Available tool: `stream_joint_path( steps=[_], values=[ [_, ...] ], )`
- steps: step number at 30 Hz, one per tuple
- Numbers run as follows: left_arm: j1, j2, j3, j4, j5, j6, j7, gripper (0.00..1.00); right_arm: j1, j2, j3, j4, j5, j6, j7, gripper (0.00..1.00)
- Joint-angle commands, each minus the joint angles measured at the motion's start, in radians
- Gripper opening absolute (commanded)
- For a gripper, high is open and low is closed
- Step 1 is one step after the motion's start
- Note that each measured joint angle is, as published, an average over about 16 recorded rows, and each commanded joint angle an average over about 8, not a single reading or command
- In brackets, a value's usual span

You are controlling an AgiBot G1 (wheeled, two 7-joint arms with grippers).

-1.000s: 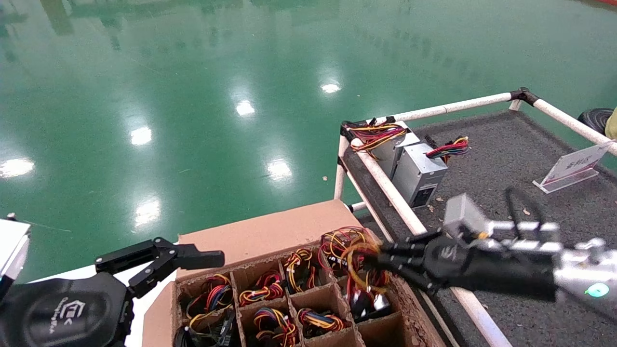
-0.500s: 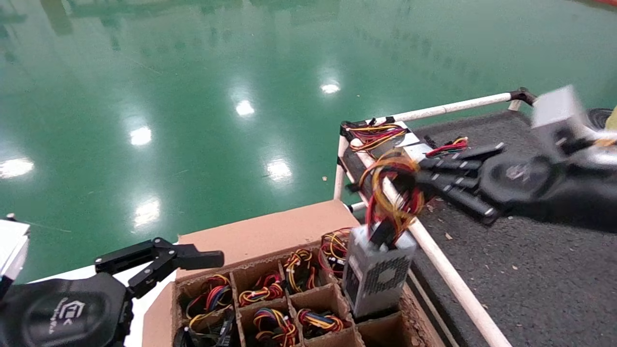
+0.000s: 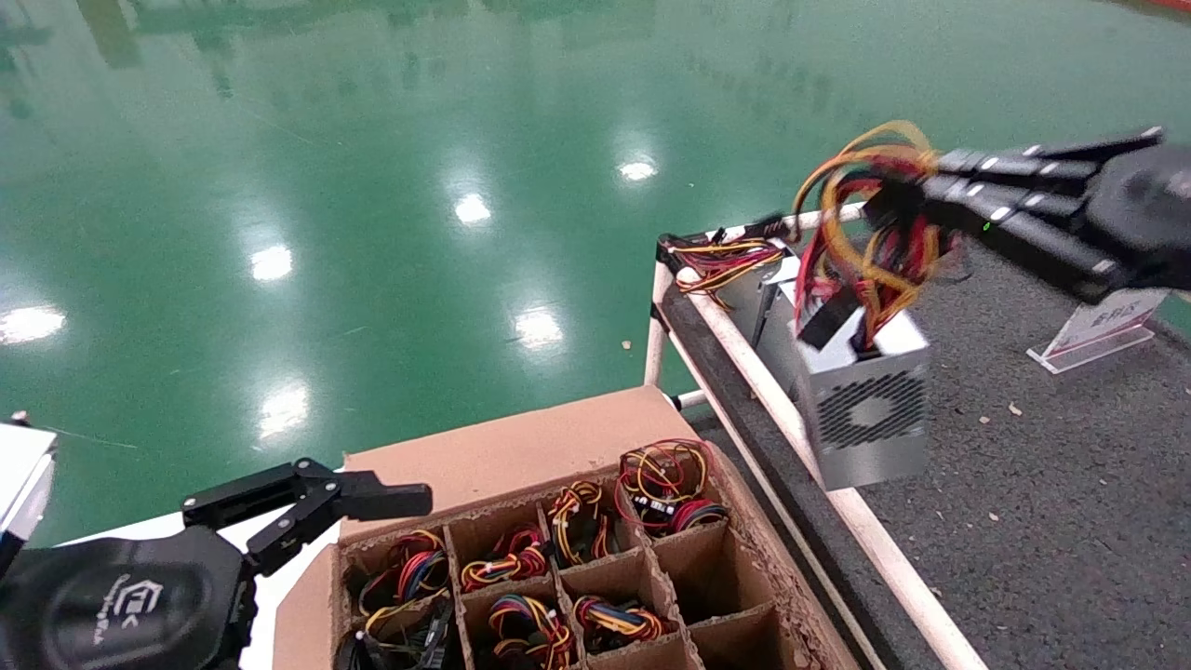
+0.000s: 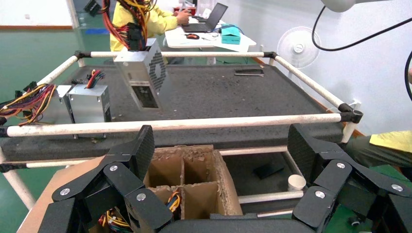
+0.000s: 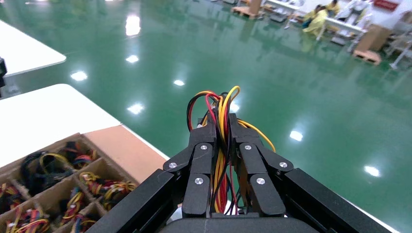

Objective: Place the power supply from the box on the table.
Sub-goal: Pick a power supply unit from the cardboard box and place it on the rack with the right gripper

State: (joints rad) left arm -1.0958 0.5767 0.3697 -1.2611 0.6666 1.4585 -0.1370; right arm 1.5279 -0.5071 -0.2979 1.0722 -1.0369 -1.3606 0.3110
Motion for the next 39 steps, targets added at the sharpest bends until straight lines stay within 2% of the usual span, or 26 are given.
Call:
stream_joint_path(
  steps=[1, 9, 18, 26, 39],
  values=[
    [0.000, 0.000, 0.000, 0.000, 0.000, 0.000, 0.000, 1.00, 0.004, 0.014, 0.011, -0.009, 0.011, -0.001, 0.002, 0.00],
    [0.000, 0.000, 0.000, 0.000, 0.000, 0.000, 0.000, 1.00, 0.024, 0.055, 0.029, -0.106, 0.024, -0.051, -0.046, 0.00],
    [0.000, 0.000, 0.000, 0.000, 0.000, 0.000, 0.000, 1.00, 0.035, 0.053, 0.029, -0.200, 0.032, -0.105, -0.093, 0.00],
    [0.000, 0.000, 0.000, 0.000, 0.000, 0.000, 0.000, 1.00, 0.052, 0.034, 0.014, -0.329, 0.004, -0.142, -0.181, 0.00],
    [0.000, 0.000, 0.000, 0.000, 0.000, 0.000, 0.000, 1.00, 0.130, -0.037, -0.019, -0.586, -0.054, -0.185, -0.346, 0.00]
  ],
)
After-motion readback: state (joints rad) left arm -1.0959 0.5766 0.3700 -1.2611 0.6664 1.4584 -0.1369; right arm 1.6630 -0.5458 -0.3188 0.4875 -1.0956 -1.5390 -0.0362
